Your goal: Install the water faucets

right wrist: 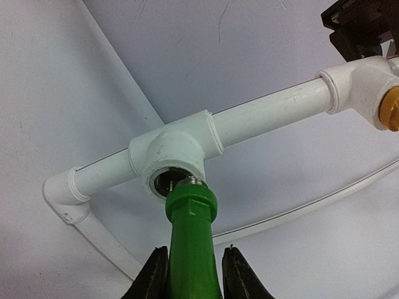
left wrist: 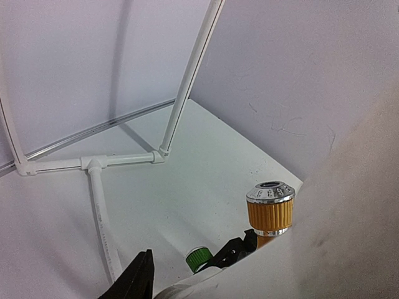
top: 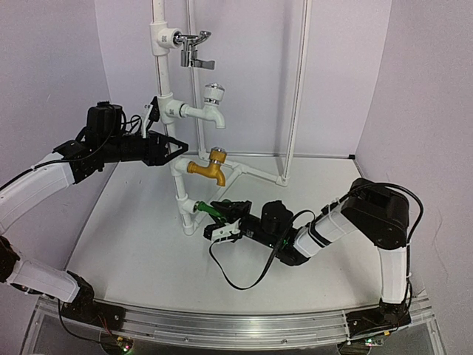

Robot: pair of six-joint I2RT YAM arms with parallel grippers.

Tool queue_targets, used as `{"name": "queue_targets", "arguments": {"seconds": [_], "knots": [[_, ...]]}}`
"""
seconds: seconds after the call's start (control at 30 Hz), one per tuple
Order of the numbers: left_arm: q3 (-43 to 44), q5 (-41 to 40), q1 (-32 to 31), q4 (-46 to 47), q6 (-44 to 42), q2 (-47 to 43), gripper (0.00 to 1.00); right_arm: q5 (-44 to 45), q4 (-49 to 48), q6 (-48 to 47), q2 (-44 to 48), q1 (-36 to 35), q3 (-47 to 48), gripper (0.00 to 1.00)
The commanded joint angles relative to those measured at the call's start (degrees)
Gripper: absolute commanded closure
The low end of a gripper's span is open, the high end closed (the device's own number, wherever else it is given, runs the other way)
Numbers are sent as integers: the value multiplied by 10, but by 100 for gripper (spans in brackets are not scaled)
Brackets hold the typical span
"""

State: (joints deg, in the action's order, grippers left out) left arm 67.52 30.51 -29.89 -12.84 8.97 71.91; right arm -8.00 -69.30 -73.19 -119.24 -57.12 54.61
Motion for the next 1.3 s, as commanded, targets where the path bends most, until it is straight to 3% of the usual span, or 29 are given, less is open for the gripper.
{"name": "queue_targets", "arguments": {"seconds": [0.0, 0.63, 1.27], "knots": [[17, 57, -7, -73, 24, 2, 100, -10, -35, 12, -15, 0, 7, 100], [14, 61, -7, -70, 34, 6, 100, -14, -29, 29, -12, -24, 34, 100], [-6, 77, -7, -48, 59, -5, 100, -4, -73, 126, -41, -15, 41, 100]]}}
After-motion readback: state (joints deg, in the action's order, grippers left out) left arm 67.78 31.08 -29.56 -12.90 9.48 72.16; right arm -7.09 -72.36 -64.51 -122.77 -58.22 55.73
